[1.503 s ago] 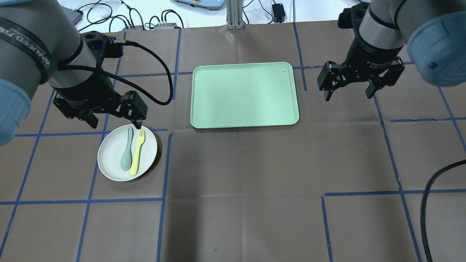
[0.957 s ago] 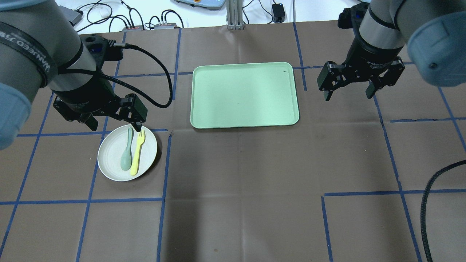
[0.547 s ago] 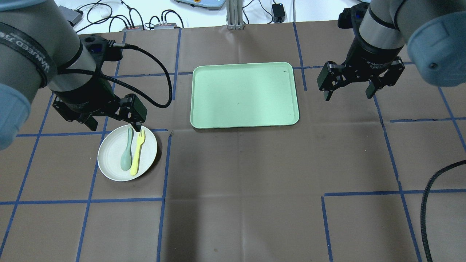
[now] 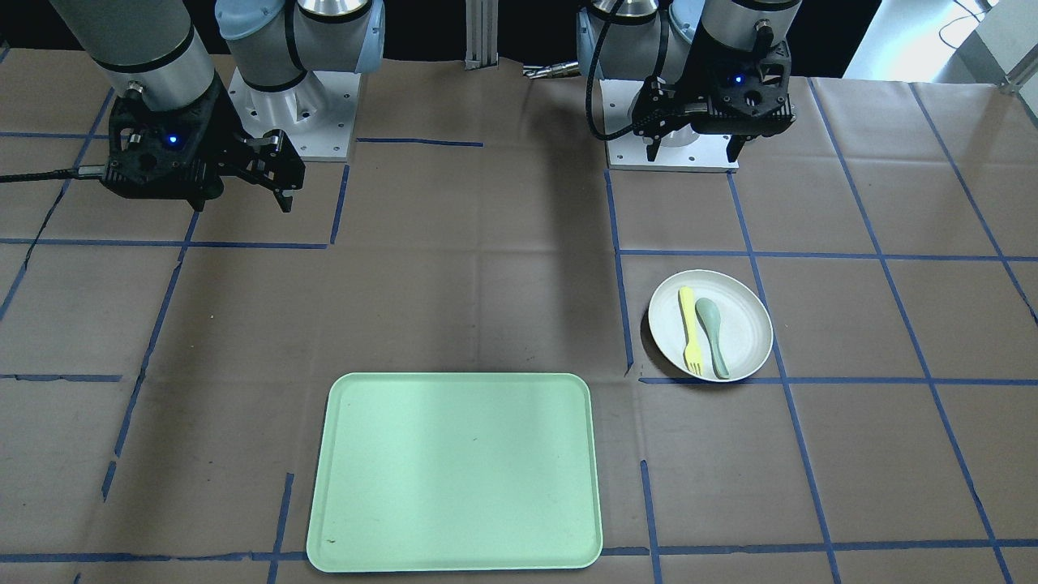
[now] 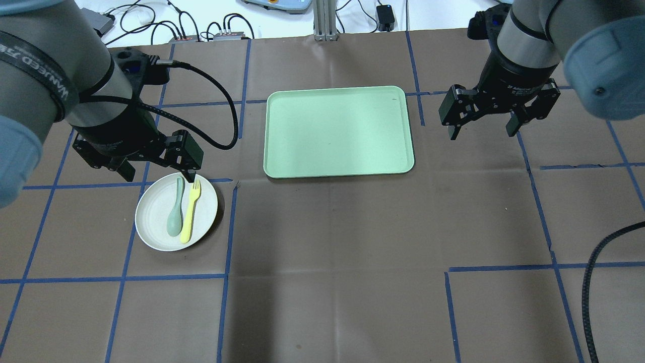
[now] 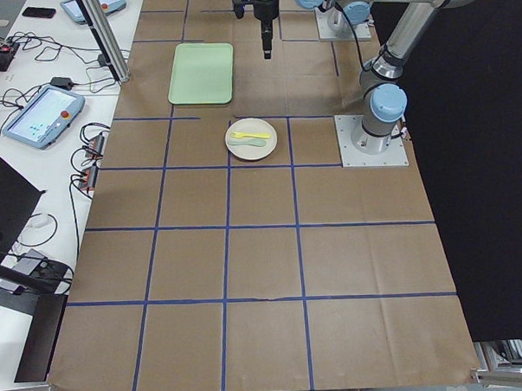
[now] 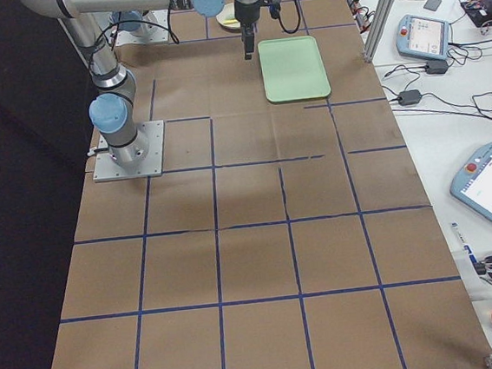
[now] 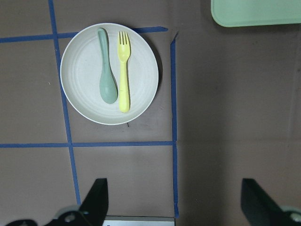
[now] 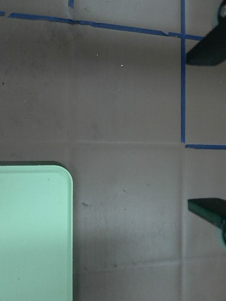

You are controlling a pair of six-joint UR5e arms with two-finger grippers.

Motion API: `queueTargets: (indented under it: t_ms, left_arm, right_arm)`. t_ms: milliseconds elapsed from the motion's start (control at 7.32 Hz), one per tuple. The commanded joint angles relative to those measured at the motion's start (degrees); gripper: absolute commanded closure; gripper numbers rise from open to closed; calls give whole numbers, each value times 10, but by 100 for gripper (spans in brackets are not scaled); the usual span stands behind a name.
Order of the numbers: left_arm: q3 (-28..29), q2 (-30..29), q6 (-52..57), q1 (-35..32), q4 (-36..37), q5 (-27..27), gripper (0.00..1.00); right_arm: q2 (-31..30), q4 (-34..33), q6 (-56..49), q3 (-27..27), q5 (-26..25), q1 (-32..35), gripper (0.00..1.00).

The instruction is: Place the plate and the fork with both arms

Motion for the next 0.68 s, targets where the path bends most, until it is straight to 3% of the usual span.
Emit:
queueTargets:
  t_ms: [0,547]
  left_arm:
    - [0,1,1,1,0,0,0]
    - [-19,18,9,29,-3,3,0]
  right_arm:
    - [0,1,0,0,0,0,0]
    - [0,1,0,0,0,0,0]
